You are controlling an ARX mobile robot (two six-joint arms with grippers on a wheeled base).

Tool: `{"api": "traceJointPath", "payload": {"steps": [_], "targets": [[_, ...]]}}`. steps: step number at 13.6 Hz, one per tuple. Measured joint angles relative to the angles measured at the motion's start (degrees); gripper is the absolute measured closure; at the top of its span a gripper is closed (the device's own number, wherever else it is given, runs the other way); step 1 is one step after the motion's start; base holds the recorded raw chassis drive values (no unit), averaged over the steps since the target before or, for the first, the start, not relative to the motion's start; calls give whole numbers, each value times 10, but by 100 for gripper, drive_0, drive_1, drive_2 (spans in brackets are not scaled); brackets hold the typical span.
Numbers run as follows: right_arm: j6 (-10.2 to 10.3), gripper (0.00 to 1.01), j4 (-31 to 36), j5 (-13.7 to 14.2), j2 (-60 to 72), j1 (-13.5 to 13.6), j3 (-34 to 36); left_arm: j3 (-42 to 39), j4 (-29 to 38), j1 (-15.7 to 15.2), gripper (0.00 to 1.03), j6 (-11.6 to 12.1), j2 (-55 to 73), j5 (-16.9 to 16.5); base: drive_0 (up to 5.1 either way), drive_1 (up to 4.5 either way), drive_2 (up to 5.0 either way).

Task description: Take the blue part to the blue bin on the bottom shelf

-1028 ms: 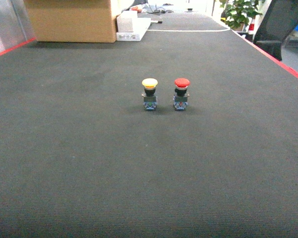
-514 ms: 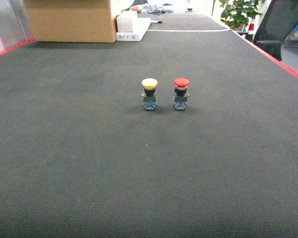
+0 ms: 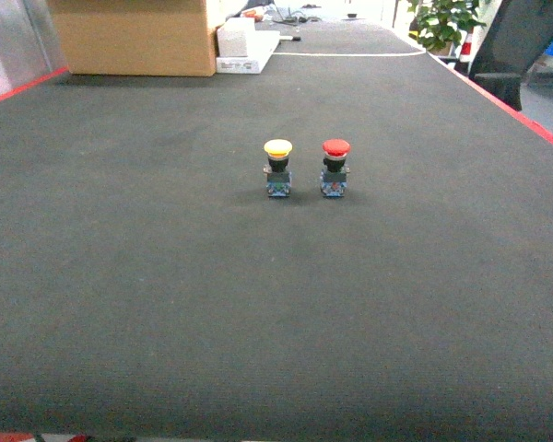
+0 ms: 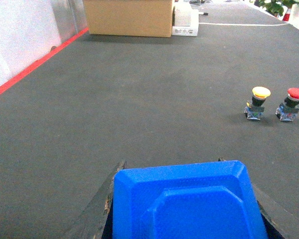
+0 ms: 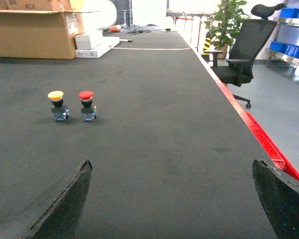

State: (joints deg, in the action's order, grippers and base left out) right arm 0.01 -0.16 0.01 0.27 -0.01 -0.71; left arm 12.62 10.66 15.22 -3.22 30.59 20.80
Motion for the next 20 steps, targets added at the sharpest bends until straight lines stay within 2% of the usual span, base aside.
{"api": "traceJointPath", "payload": {"steps": [20], "targets": [[0, 3, -1, 0, 0, 0, 0, 0, -1, 0, 59, -1, -2, 2, 0, 0, 0]]}}
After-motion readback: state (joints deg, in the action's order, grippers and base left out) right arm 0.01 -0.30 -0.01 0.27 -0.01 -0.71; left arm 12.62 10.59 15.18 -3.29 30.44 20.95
